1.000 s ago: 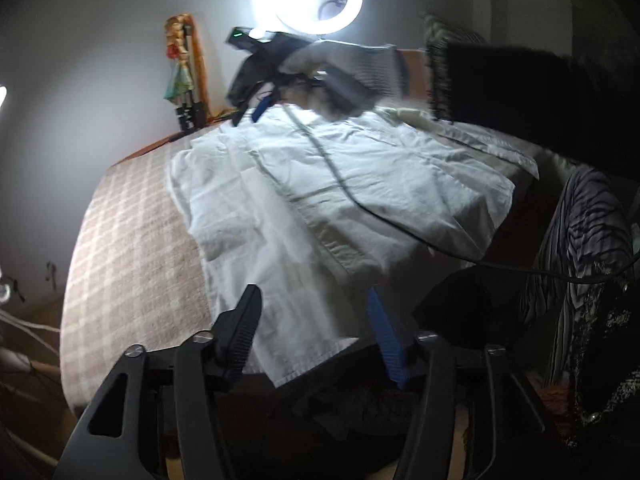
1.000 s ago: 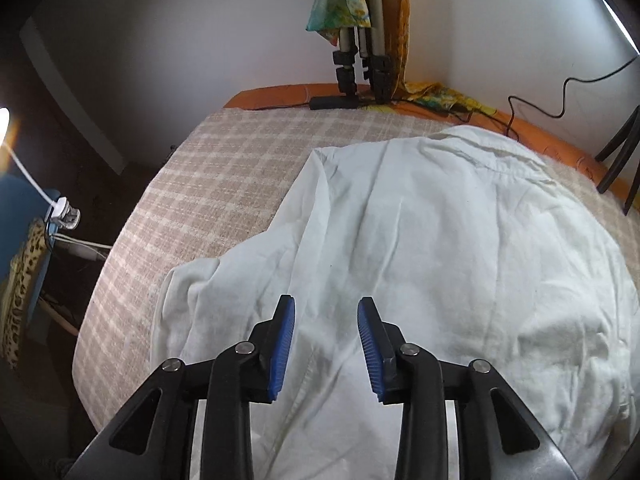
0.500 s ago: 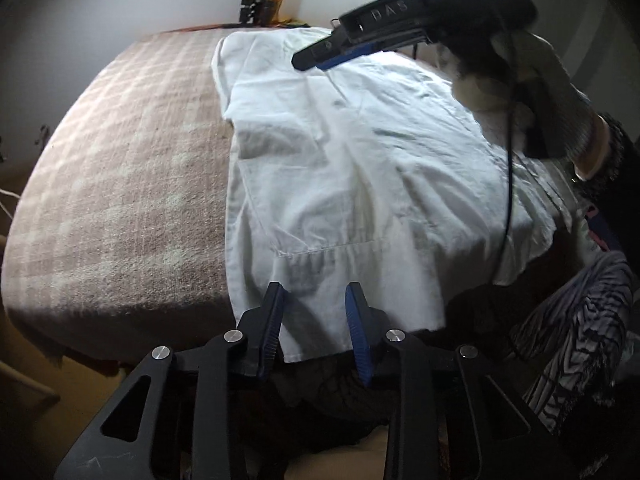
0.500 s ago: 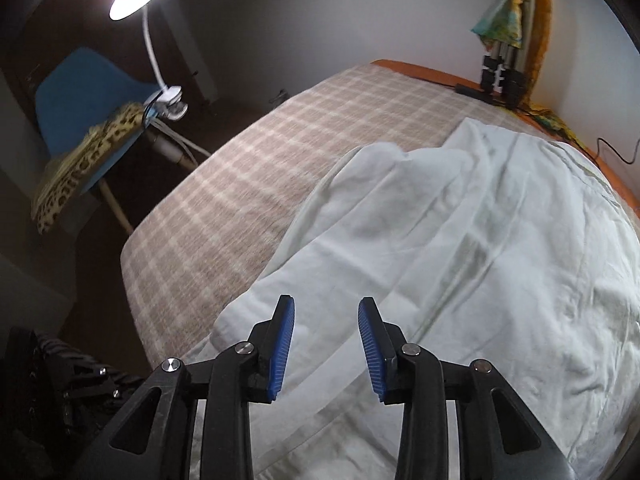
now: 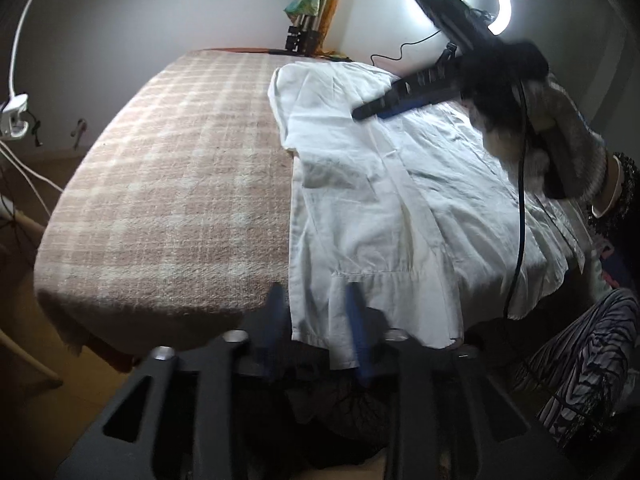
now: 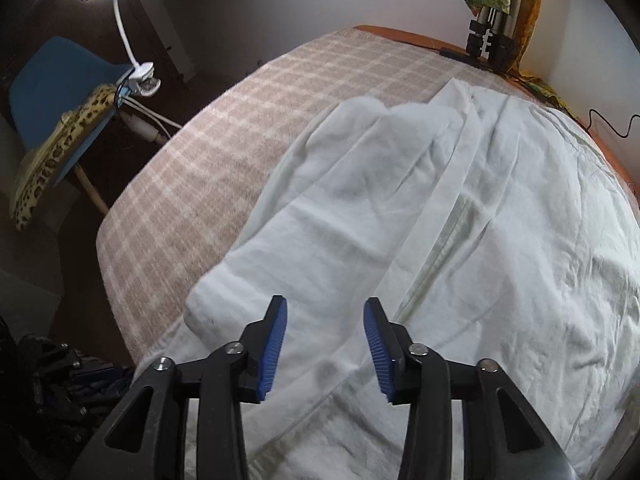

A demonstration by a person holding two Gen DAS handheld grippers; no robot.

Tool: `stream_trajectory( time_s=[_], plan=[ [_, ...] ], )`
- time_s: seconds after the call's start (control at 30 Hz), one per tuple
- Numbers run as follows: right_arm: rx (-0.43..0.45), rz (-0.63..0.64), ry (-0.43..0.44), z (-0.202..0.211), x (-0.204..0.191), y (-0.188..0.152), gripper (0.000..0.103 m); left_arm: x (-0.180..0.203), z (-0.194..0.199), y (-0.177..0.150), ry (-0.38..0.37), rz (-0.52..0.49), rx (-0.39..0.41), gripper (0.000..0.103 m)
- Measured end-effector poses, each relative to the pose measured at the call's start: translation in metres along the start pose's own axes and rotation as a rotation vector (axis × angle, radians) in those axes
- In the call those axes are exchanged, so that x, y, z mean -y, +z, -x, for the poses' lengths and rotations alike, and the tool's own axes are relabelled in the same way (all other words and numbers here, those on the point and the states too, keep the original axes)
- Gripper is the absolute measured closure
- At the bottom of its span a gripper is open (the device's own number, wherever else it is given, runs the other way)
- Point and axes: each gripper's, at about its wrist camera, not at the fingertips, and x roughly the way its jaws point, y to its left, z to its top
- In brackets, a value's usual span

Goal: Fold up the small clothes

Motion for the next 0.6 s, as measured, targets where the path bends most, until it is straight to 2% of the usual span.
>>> stream_trajectory(
  time_s=[0.03, 0.07, 0.17, 0.27, 0.43, 0.5, 0.57, 0.6],
  plan=[
    [0.018, -0.018, 0.003, 0.004, 0.001, 0.008, 0.040, -0.001, -0.002, 0.000, -0.002, 0.008, -0.010, 0.060],
    [0.039, -0.042, 0.007, 0.006, 0.002, 0.018, 0.034, -0.005, -0.005, 0.000, -0.014, 0.020, -0.024, 0.060],
    [0.054, -0.117, 0.029, 0.003, 0.008, 0.050, 0.033, -0.013, -0.013, -0.001, -0.047, 0.069, -0.065, 0.060],
    [0.046, -0.183, 0.000, -0.011, 0.008, 0.079, 0.033, -0.017, -0.015, -0.004, -0.073, 0.099, -0.072, 0.060],
    [-0.002, -0.258, -0.055, -0.045, 0.005, 0.107, 0.034, -0.023, -0.017, -0.004, -0.120, 0.152, -0.083, 0.063],
    [-0.018, -0.285, -0.070, -0.057, 0.006, 0.114, 0.033, -0.026, -0.019, -0.004, -0.161, 0.176, -0.094, 0.069],
    [-0.028, -0.291, -0.097, -0.065, 0.004, 0.120, 0.033, -0.025, -0.021, -0.004, -0.174, 0.176, -0.104, 0.089],
    [-0.036, -0.290, -0.117, -0.070, 0.003, 0.122, 0.033, -0.023, -0.021, -0.004, -0.175, 0.167, -0.108, 0.092]
  ],
)
